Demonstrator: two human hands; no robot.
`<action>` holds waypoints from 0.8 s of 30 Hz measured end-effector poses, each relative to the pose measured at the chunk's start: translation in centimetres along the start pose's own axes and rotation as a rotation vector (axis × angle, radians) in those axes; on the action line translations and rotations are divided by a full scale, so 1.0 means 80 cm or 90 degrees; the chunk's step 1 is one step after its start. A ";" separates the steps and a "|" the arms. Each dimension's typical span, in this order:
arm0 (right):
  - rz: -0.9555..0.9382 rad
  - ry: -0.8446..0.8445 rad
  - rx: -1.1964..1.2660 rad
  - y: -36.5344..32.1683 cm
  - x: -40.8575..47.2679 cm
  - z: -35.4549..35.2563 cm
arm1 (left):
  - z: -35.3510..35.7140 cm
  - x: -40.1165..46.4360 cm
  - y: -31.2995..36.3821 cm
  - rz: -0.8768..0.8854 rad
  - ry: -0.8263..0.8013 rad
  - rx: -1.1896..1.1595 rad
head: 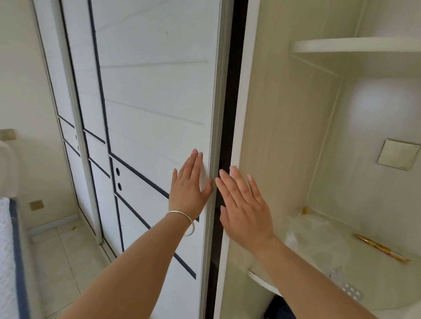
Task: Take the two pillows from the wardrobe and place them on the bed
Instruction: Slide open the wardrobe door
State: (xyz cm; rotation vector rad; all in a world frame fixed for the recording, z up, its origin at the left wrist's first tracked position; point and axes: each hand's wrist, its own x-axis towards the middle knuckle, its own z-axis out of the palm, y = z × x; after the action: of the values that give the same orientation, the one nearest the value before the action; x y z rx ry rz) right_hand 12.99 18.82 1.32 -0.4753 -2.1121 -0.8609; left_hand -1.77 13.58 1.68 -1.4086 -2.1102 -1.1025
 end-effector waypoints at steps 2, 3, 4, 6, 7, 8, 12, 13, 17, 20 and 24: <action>0.025 0.003 -0.002 -0.016 0.011 -0.002 | 0.000 0.005 -0.002 -0.023 -0.008 0.000; 0.041 0.003 0.012 -0.026 0.019 -0.003 | 0.001 0.008 -0.003 -0.029 -0.009 0.003; 0.062 0.003 0.034 -0.036 0.029 -0.004 | 0.006 0.012 -0.009 -0.035 -0.010 0.005; 0.119 -0.006 0.085 -0.056 0.051 -0.007 | 0.016 0.024 -0.018 -0.054 -0.004 -0.010; 0.150 -0.014 0.105 -0.066 0.063 -0.007 | 0.021 0.030 -0.023 -0.064 0.010 -0.023; 0.182 -0.022 0.133 -0.076 0.074 -0.005 | 0.027 0.036 -0.028 -0.070 0.030 -0.040; 0.334 -0.047 0.345 -0.096 0.117 0.016 | 0.031 0.055 -0.049 -0.090 0.061 -0.092; 0.376 -0.082 0.405 -0.096 0.128 0.024 | 0.029 0.058 -0.055 -0.096 0.053 -0.099; 0.501 -0.130 0.532 -0.099 0.166 0.062 | 0.026 0.076 -0.087 -0.087 0.041 -0.083; 0.549 -0.136 0.601 -0.113 0.193 0.094 | 0.022 0.094 -0.114 -0.085 0.023 -0.059; 0.635 -0.215 0.703 -0.136 0.228 0.138 | 0.014 0.116 -0.149 -0.091 0.010 -0.031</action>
State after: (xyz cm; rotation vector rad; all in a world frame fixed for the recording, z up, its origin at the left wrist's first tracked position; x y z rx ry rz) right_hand -10.44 19.92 6.02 -0.9242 -1.8869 0.9542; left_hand -16.27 17.76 2.42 -1.2821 -2.2154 -1.2234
